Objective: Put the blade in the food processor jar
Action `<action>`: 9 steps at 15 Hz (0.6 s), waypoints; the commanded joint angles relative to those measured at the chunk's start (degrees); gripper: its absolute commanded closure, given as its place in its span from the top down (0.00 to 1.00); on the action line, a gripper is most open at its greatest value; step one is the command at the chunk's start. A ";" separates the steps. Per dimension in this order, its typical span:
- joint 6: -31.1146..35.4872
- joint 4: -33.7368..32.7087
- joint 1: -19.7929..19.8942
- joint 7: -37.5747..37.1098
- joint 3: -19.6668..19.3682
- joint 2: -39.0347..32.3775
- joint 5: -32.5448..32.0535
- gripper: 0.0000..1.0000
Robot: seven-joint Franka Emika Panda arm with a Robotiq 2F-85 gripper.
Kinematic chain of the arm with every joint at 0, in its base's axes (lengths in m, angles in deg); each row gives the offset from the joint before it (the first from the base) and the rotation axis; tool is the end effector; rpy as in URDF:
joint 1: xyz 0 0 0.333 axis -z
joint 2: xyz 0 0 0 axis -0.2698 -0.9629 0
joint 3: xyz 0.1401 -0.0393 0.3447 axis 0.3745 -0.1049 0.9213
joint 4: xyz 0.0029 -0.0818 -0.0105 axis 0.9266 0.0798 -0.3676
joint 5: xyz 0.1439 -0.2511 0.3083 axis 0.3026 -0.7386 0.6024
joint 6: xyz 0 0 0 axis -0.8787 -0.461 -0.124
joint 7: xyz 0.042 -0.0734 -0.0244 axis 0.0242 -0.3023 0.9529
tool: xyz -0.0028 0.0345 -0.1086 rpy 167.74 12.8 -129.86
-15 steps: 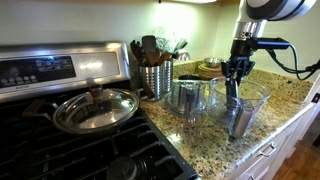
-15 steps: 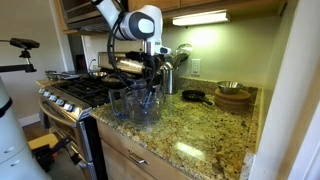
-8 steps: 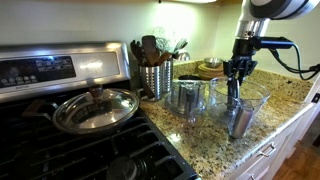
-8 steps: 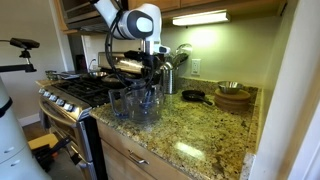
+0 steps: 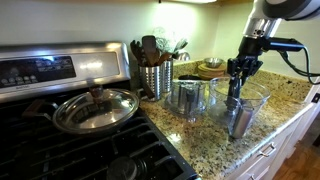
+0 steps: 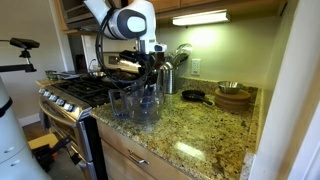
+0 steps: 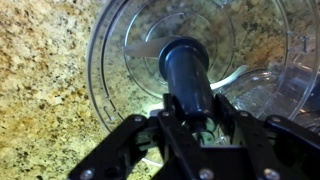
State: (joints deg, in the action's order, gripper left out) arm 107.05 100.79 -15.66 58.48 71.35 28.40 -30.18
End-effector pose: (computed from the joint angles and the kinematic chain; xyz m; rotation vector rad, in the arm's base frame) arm 0.4893 0.0033 0.3625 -3.0409 0.3471 -0.1629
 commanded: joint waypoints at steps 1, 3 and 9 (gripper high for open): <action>3.99 3.27 -0.35 2.00 -0.05 1.42 1.59 0.19; 4.95 3.94 -0.26 2.00 0.01 1.41 0.95 0.19; 5.44 5.43 -0.56 3.15 0.14 2.98 1.45 0.19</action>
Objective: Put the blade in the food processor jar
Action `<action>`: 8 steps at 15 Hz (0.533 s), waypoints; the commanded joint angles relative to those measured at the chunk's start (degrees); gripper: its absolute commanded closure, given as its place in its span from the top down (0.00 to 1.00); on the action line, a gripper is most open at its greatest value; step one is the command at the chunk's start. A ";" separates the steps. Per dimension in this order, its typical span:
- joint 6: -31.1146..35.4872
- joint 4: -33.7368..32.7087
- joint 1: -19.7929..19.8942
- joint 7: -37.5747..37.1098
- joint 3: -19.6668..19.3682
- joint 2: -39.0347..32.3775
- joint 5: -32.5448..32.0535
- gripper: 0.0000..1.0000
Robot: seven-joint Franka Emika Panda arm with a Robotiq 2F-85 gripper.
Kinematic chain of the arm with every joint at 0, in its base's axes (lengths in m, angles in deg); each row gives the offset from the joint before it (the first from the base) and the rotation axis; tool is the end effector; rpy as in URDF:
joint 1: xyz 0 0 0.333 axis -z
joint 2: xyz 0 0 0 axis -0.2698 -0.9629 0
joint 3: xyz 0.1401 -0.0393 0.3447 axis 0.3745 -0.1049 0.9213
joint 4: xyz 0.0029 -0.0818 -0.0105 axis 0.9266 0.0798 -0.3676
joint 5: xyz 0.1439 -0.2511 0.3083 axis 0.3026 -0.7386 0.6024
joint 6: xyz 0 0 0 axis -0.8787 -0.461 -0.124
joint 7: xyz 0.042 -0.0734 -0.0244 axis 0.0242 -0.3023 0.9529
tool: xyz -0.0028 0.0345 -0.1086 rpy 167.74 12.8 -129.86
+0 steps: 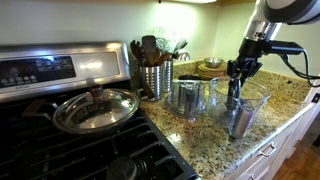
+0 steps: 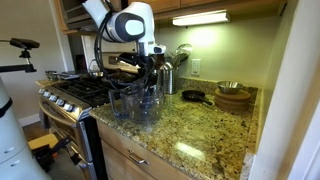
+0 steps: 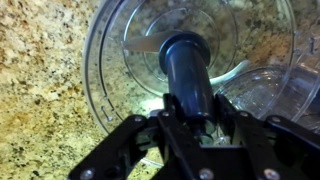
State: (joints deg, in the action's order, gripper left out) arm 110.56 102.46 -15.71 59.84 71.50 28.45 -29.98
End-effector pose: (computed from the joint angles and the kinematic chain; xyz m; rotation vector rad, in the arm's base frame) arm 0.4852 0.0040 0.3563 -3.0420 0.3144 -0.2146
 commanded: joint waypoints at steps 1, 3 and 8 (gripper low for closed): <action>2.03 4.22 -0.40 0.78 0.23 3.45 0.24 0.19; 2.73 5.29 -0.63 0.50 0.70 4.27 0.13 0.19; 8.31 8.62 -0.63 -1.89 2.27 4.82 -1.71 0.19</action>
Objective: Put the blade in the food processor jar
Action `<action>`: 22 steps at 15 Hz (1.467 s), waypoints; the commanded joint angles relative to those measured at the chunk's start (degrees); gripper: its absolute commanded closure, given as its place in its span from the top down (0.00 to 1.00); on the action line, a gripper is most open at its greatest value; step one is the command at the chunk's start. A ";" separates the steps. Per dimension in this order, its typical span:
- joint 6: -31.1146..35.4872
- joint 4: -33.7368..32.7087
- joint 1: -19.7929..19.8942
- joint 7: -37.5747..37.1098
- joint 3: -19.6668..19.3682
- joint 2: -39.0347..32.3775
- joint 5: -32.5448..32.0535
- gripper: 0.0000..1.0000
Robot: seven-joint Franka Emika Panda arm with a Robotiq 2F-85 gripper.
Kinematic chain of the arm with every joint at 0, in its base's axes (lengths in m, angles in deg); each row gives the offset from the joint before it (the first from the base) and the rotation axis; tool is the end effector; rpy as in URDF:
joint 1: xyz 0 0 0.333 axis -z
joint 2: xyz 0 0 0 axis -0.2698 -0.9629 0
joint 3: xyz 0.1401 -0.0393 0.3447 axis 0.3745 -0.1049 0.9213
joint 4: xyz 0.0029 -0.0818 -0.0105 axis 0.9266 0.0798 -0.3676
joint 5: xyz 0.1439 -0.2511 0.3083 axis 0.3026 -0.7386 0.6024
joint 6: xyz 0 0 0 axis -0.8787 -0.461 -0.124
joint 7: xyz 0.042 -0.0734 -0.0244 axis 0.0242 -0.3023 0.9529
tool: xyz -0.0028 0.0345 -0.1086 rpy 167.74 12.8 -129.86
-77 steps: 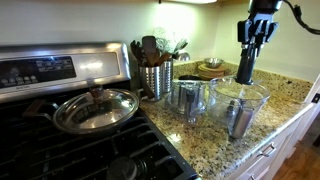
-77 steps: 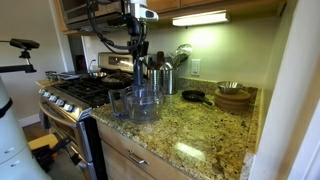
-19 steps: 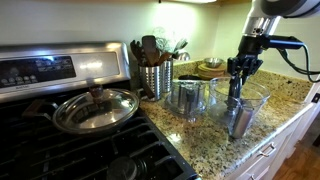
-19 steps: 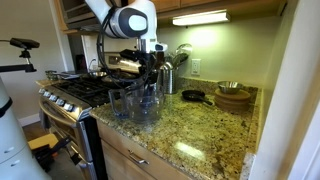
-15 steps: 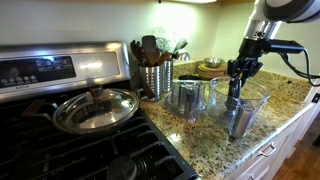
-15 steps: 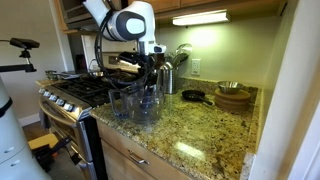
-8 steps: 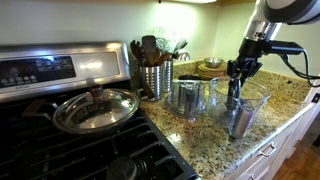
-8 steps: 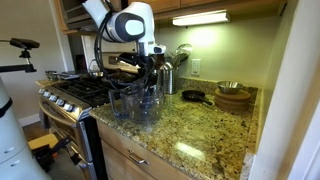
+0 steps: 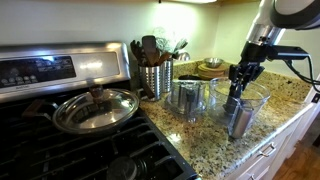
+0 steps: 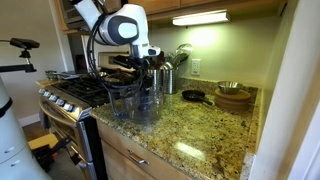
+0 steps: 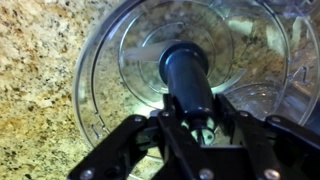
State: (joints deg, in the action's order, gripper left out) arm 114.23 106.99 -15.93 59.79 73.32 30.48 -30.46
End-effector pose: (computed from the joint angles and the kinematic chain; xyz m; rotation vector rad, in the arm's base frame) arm 0.4618 0.0192 0.3453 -3.0548 0.2569 -0.2463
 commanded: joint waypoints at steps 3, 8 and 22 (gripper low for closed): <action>8.68 4.68 0.18 -2.98 0.85 1.08 -2.84 0.19; 6.60 4.73 0.95 -6.25 1.23 2.76 -7.42 0.76; -21.99 -4.63 0.36 -2.51 0.26 14.09 -6.16 1.00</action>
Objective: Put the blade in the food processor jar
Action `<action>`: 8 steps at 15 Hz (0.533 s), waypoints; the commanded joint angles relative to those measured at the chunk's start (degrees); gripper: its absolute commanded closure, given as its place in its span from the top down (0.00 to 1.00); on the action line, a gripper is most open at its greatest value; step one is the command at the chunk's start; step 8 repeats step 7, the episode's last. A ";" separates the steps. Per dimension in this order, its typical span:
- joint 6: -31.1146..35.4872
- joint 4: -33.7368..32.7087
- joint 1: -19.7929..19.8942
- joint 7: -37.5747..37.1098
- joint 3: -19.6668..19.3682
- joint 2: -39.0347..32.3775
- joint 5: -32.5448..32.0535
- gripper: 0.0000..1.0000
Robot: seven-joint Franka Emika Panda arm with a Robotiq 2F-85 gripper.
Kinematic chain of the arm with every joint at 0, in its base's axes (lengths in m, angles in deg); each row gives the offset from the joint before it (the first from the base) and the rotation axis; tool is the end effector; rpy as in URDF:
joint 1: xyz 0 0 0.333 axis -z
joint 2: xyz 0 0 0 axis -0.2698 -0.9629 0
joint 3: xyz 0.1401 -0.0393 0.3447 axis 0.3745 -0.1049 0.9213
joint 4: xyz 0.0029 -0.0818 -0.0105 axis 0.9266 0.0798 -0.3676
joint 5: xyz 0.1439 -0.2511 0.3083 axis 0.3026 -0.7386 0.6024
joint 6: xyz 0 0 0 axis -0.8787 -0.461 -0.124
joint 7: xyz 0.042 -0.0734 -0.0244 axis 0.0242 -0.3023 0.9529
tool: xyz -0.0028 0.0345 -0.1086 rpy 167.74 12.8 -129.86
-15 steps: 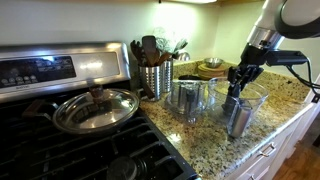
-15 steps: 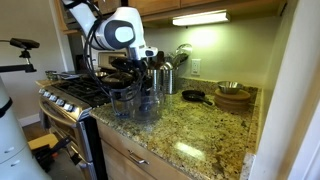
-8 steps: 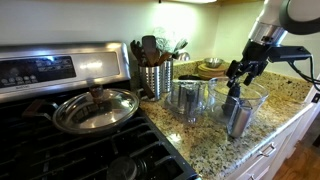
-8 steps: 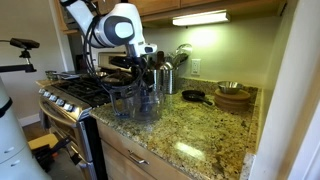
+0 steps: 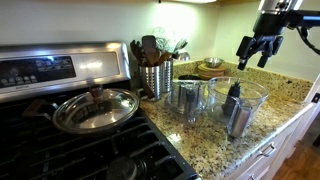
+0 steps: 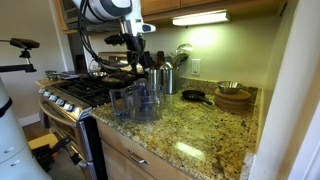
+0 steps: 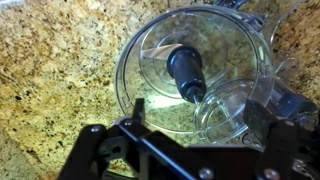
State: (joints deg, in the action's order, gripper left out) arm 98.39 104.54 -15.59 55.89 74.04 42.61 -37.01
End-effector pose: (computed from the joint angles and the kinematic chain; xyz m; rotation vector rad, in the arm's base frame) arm 0.4364 0.0234 0.4316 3.1165 -0.2157 0.2274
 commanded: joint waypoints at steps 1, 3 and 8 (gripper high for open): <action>-7.79 -3.02 -0.01 1.65 -0.53 2.15 0.45 1.00; -9.94 -4.20 0.08 1.80 -0.61 2.14 0.38 1.00; -8.08 -4.04 0.07 1.07 -0.18 1.18 0.06 1.00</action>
